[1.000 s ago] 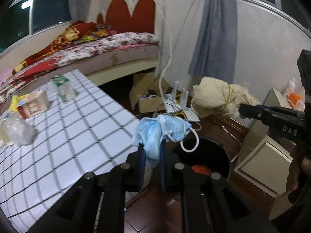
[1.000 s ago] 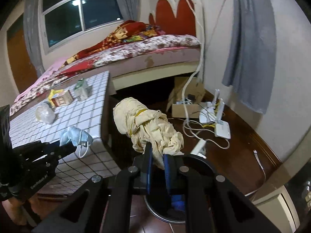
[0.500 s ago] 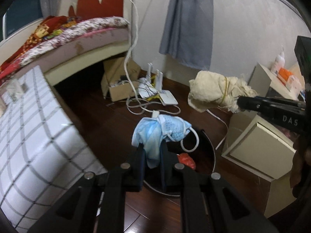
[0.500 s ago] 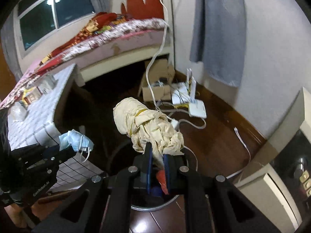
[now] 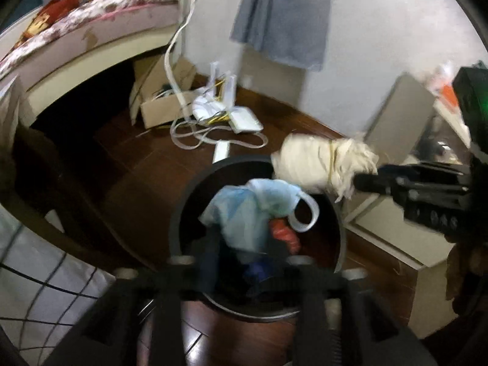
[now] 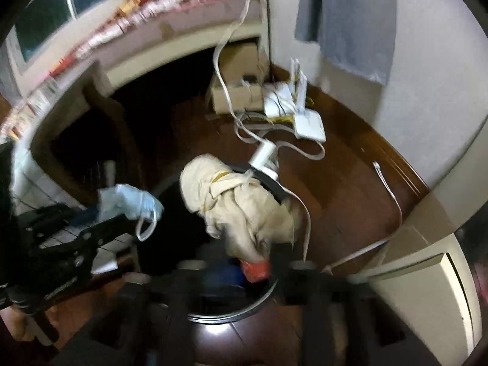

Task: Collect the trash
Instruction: 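Carry cloth and mask over the black bin and open both tools, then move both tools back over the table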

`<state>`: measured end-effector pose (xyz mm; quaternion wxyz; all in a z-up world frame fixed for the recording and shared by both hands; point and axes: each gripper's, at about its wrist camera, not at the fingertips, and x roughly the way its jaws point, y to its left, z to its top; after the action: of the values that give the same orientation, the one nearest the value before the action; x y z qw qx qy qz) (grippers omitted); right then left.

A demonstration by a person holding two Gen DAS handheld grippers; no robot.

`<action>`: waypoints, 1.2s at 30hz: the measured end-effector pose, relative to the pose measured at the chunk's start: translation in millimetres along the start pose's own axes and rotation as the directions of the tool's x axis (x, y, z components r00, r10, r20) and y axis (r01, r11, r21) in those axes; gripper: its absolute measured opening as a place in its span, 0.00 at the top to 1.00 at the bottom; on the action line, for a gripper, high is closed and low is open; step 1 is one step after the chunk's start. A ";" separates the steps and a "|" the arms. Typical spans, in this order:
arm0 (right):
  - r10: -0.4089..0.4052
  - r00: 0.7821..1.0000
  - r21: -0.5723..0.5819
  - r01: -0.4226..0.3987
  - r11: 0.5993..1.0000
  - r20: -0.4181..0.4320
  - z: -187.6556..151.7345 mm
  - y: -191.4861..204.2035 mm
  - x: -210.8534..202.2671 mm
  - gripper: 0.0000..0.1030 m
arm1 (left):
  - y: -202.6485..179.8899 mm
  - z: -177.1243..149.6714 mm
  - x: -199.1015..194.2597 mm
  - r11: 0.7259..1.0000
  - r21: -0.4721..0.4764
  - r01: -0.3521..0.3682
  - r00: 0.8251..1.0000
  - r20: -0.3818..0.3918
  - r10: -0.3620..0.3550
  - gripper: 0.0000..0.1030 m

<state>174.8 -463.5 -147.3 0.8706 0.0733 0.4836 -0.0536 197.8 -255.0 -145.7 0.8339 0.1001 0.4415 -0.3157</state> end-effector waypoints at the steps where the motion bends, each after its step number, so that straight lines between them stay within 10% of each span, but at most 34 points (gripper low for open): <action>1: -0.042 0.999 0.007 0.042 0.999 -0.018 -0.3 -3.6 5.8 0.01 | 0.4 -1.6 1.1 1.000 -0.002 -0.013 1.000 0.002 0.013 0.25; 7: -0.119 0.992 0.096 0.123 0.988 -0.043 0.8 -28.8 6.1 0.01 | 10.0 -11.3 -7.6 0.994 -0.037 -0.107 0.994 0.023 0.108 0.08; 36: -0.065 0.983 -0.025 0.070 0.997 0.173 28.0 53.9 -90.5 0.01 | 45.3 3.2 -139.0 0.947 -0.136 -0.291 0.921 0.230 0.316 0.04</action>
<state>159.4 -413.4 -51.7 0.9079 0.0385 0.4093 -0.0819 170.8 -160.2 -37.7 0.9253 0.0855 0.3278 -0.1703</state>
